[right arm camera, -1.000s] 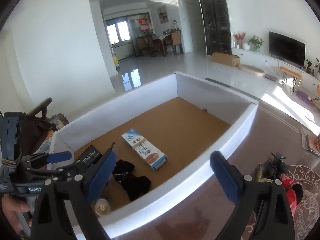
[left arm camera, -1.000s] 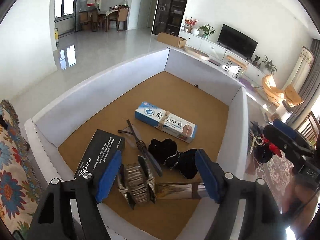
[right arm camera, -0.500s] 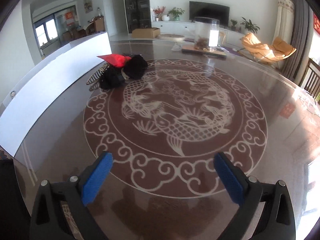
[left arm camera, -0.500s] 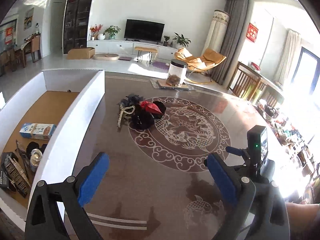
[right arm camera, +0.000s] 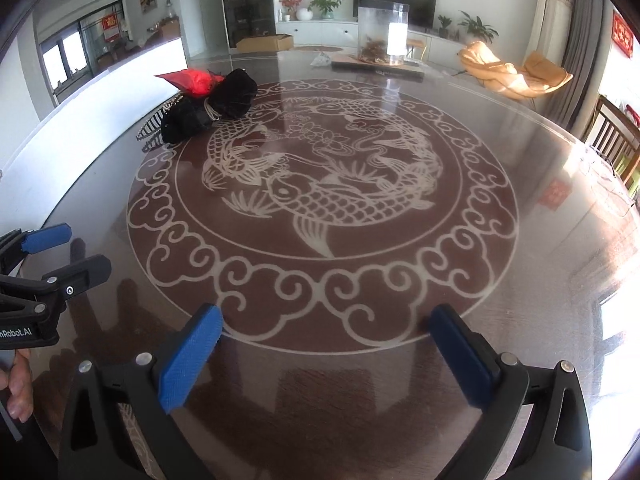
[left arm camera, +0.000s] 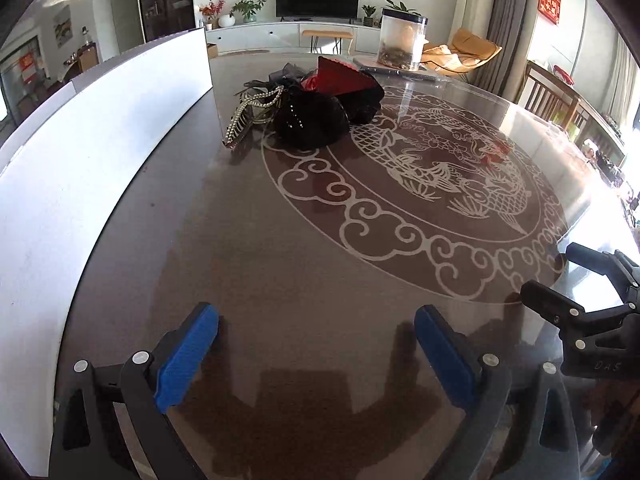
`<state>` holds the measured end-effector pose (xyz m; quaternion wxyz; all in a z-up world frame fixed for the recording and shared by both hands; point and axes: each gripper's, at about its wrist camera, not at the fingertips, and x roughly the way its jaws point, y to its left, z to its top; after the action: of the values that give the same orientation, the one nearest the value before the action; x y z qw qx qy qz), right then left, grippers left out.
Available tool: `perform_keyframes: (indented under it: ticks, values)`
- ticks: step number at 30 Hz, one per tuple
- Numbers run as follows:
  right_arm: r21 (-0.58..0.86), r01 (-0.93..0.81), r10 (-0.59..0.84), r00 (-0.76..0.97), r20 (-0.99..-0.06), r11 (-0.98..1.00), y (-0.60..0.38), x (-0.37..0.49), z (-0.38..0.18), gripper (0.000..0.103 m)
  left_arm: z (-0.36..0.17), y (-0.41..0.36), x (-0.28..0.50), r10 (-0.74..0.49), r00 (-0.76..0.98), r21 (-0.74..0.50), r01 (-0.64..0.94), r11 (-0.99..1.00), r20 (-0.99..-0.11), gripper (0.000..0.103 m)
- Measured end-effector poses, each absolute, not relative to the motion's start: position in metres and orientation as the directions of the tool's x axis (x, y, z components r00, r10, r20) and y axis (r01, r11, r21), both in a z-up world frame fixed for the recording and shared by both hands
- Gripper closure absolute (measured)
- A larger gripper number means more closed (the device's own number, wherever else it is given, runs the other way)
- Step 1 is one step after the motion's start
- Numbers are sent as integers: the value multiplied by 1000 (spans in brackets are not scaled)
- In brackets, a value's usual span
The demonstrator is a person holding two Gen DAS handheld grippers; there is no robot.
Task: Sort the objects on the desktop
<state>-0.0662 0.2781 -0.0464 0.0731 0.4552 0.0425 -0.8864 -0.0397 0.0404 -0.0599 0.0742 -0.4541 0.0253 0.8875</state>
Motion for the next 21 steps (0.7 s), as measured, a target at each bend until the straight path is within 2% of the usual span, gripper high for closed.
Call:
perform_keyframes:
  ticks: [12,17,21]
  values:
    - [-11,168,-89,-575,-813,-986,278,-66,-46,0,-62,45,-36,98,-564,8,-183,-983,-820,0]
    - [-10,168,-90,-575,-813,-986,278,-66,-46,0,-62,23,-36,44,-570,3,-82,-997,-821,0]
    - [-9,186,-101,-572,-814,-983,267,-83,-48,0,-62,17,-37,49,-578,-21,-54,-998,-814,0]
